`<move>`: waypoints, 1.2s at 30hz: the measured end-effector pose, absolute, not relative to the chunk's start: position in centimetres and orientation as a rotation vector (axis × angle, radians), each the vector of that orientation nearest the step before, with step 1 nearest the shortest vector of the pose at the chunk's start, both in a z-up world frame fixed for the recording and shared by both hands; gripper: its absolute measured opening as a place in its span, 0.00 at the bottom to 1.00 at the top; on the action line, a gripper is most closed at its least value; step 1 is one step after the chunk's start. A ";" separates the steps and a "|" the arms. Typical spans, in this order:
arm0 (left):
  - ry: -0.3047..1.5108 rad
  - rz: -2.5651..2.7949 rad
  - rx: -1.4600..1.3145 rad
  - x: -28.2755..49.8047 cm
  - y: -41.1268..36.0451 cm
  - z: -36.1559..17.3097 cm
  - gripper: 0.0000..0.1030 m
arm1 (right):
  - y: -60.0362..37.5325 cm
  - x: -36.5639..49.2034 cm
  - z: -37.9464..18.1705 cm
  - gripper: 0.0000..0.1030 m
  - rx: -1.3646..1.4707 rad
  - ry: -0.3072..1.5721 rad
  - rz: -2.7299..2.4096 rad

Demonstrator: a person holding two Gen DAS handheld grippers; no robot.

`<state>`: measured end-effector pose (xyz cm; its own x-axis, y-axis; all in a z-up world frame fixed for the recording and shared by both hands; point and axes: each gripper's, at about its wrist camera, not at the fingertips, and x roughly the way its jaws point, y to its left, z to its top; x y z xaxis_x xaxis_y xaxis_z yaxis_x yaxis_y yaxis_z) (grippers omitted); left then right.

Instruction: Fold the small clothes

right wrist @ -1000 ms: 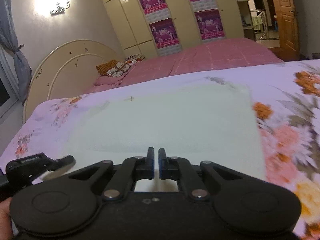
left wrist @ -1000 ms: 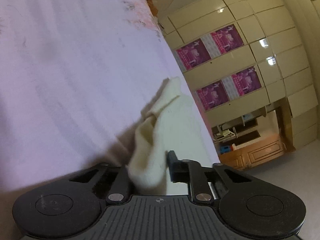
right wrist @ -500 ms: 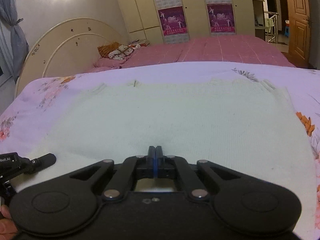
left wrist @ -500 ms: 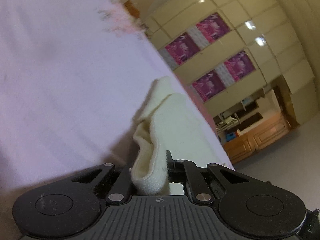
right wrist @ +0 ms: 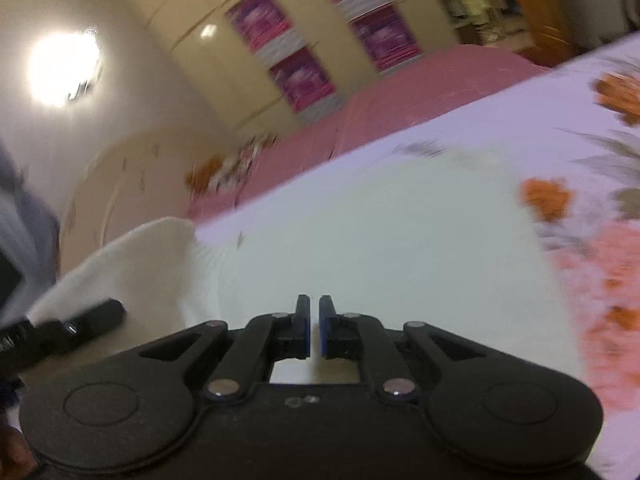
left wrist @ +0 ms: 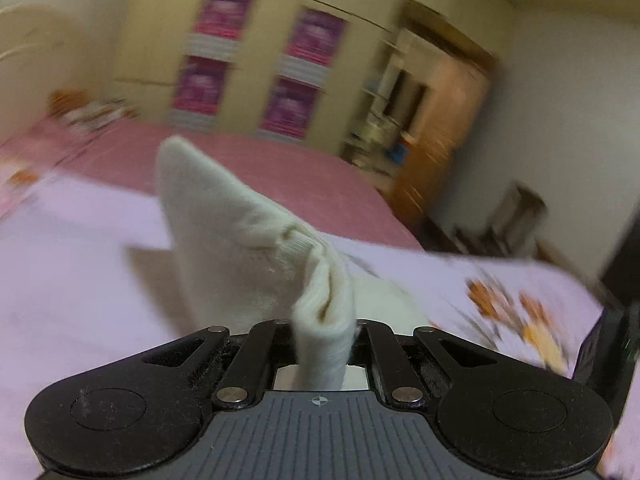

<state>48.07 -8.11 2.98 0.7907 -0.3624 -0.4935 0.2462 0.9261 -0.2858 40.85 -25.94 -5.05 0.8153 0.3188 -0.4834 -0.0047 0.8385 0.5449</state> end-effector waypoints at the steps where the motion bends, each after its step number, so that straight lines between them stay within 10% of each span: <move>1: 0.586 -0.356 -0.177 48.0 -9.7 3.3 0.07 | -27.1 40.4 -4.7 0.08 0.572 0.586 0.170; 7: 0.765 -0.501 -0.027 48.5 -19.5 1.6 0.10 | -34.9 37.2 -4.6 0.21 0.714 0.541 0.093; 9: 0.756 -0.554 -0.009 47.1 -20.7 2.3 0.53 | -36.9 36.5 -5.2 0.22 0.744 0.544 0.062; 11: 0.668 -0.606 -0.095 45.4 -18.7 4.1 0.71 | -38.3 35.9 -5.7 0.22 0.771 0.550 0.050; 22: 0.728 -0.249 -0.325 52.0 -3.7 1.7 0.71 | -34.5 39.3 -5.5 0.44 0.678 0.619 0.232; 36: 0.743 -0.268 -0.387 53.9 -2.6 -2.9 0.71 | -31.8 43.0 -6.5 0.40 0.644 0.747 0.277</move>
<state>53.89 -2.57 -2.88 0.7074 -0.3695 -0.6025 0.0999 0.8962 -0.4323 43.04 -31.84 -6.48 0.7092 0.4513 -0.5416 -0.0103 0.7748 0.6321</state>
